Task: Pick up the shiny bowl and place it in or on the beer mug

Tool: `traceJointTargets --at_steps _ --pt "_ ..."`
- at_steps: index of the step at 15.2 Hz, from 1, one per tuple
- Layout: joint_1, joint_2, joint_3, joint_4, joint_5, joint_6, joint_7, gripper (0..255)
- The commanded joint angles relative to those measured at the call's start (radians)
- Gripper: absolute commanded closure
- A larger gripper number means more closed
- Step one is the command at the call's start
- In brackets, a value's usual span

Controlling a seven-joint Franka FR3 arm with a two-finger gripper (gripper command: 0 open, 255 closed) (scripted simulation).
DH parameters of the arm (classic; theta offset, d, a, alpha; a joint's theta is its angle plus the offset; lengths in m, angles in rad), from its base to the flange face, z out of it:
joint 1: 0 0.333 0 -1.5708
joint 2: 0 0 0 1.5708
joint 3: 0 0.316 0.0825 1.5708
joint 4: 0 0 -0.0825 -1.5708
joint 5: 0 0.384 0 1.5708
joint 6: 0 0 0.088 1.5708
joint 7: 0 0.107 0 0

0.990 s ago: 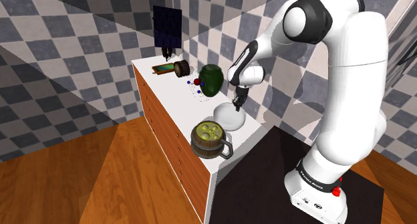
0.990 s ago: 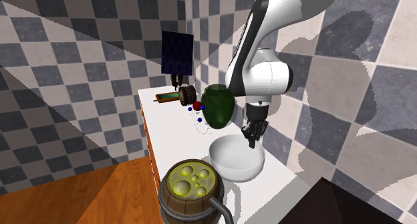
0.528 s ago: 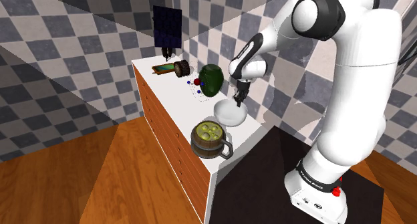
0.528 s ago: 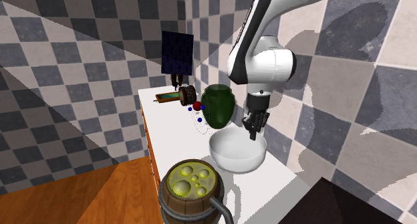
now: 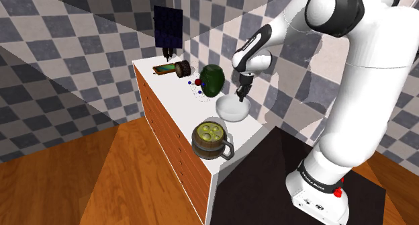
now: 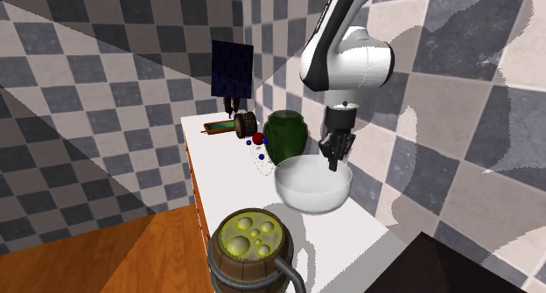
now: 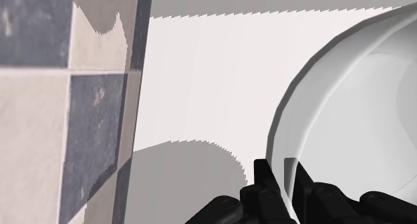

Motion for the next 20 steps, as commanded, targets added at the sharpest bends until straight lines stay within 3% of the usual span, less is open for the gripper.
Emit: traceJointTargets --at_steps 1,16,20 --pt "0.003 -0.022 -0.006 0.005 -0.012 -0.025 0.009 255" --pt "0.019 -0.168 -0.028 0.047 -0.088 -0.204 0.064 255" --pt "0.07 -0.27 0.006 -0.056 -0.121 -0.194 0.169 255"
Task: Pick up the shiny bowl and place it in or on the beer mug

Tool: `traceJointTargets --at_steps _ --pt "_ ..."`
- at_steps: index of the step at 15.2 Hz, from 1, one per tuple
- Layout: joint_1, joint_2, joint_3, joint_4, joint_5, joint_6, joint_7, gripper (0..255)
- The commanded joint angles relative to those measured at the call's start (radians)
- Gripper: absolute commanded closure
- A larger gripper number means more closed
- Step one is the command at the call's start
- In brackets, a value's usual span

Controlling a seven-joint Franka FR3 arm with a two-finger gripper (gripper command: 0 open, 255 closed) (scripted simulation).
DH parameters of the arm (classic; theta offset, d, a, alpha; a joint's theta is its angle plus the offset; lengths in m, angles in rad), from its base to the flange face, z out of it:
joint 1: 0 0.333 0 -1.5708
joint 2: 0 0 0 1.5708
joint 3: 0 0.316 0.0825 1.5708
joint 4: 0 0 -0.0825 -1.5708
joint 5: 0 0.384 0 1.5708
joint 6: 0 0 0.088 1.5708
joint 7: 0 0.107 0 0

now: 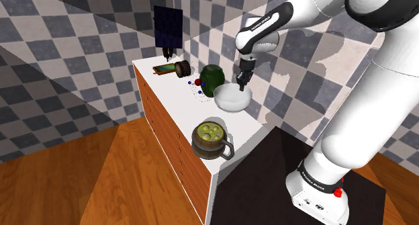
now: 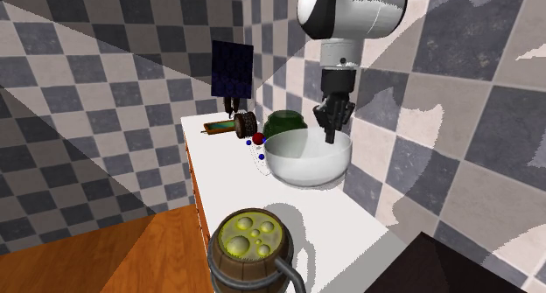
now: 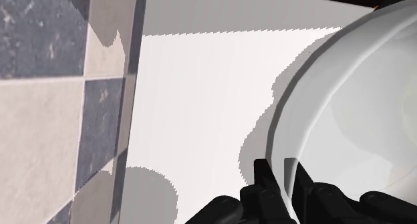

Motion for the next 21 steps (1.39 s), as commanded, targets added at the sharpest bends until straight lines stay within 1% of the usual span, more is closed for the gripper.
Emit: traceJointTargets --at_steps 1,6,11,12,21 --pt "0.024 -0.05 0.02 -0.055 -0.014 0.01 0.055 255" --pt "0.079 -0.158 0.084 -0.153 -0.032 0.007 0.187 255" --pt "0.134 -0.246 0.16 -0.223 -0.025 -0.006 0.316 255" --pt "0.136 -0.249 0.164 -0.225 -0.024 -0.006 0.321 255" --pt "0.141 -0.161 0.16 -0.272 -0.004 0.128 0.301 255"
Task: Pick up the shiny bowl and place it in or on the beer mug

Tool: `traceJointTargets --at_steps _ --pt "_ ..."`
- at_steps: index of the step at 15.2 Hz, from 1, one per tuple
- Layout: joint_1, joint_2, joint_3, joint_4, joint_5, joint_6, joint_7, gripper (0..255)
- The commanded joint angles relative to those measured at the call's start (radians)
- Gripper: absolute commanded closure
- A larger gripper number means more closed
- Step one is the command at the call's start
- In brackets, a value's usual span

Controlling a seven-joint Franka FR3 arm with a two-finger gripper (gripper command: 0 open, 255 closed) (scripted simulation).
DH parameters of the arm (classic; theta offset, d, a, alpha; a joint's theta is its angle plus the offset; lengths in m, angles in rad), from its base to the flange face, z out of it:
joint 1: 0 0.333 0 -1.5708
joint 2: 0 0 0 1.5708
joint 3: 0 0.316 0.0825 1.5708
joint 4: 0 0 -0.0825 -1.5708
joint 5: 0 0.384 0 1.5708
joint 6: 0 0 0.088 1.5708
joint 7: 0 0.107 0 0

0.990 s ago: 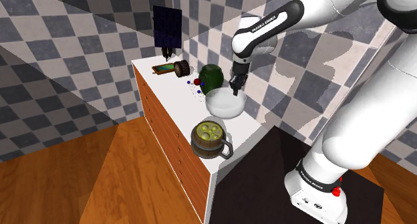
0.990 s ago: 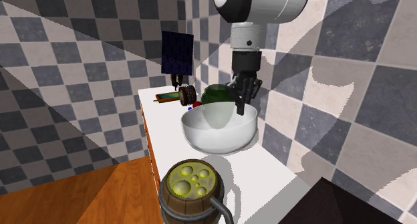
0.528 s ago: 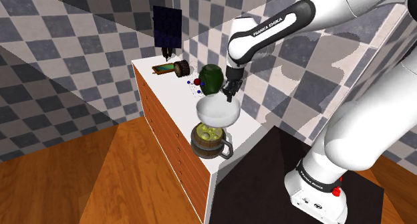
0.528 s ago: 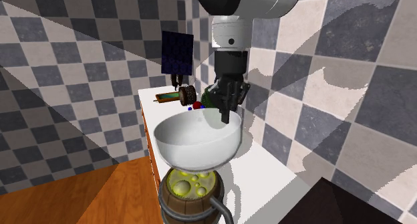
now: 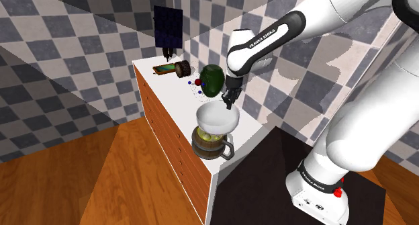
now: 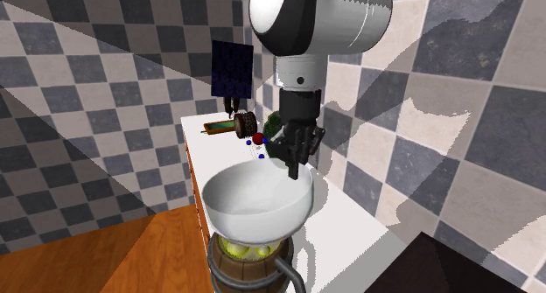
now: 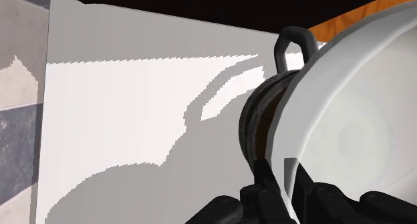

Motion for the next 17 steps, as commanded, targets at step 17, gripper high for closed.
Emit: traceJointTargets --at_steps 17 --pt "0.006 0.133 -0.002 -0.032 0.041 0.164 -0.036 255"
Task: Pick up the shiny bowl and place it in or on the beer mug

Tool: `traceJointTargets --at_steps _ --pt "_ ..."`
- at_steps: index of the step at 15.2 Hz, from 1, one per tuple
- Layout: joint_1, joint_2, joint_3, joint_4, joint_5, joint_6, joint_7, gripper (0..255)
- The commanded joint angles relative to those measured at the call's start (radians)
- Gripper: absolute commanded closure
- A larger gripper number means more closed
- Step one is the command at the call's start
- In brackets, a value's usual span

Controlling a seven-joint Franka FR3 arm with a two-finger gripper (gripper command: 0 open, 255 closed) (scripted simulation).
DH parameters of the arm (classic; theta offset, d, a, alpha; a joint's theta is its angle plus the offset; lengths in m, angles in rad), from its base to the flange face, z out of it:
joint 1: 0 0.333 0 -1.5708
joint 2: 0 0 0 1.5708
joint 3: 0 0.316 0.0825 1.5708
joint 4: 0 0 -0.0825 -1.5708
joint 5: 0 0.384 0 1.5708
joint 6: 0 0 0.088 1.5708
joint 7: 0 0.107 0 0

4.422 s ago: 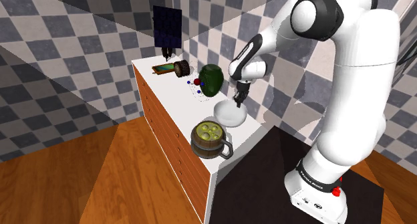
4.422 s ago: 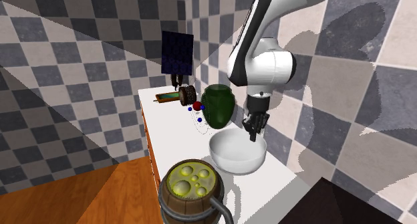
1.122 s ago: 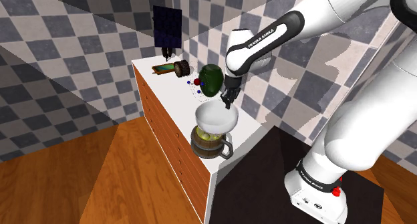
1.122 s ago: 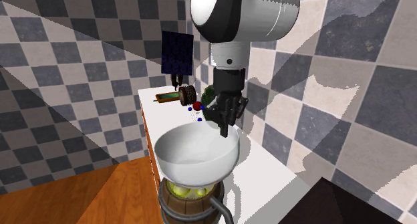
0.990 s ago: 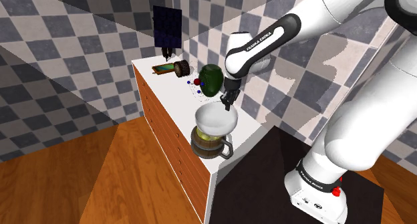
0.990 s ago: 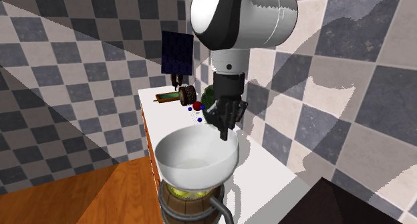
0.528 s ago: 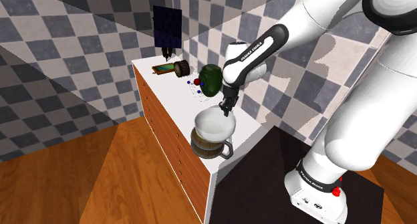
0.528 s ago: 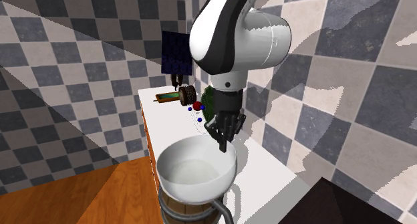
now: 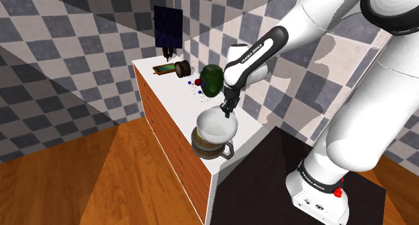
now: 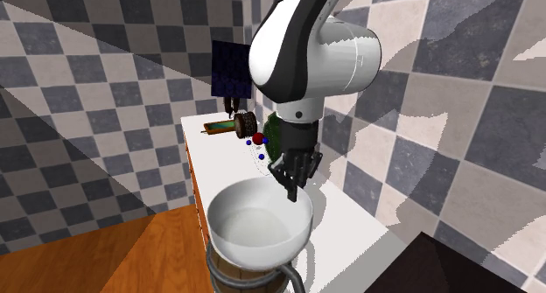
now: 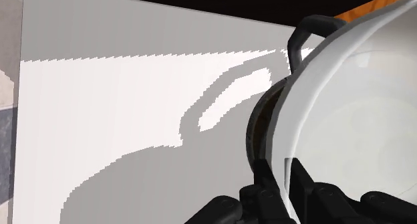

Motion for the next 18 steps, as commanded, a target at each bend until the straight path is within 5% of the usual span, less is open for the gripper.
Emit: traceJointTargets --at_steps 1,6,10,18 --pt "0.001 0.001 0.001 0.0 0.0 0.0 0.0 0" --pt "0.001 0.002 0.001 0.0 0.0 0.001 0.0 0" --pt "-0.006 -0.105 -0.003 0.038 -0.036 -0.142 0.026 0" --pt "-0.006 -0.105 -0.003 0.038 -0.036 -0.142 0.026 0"
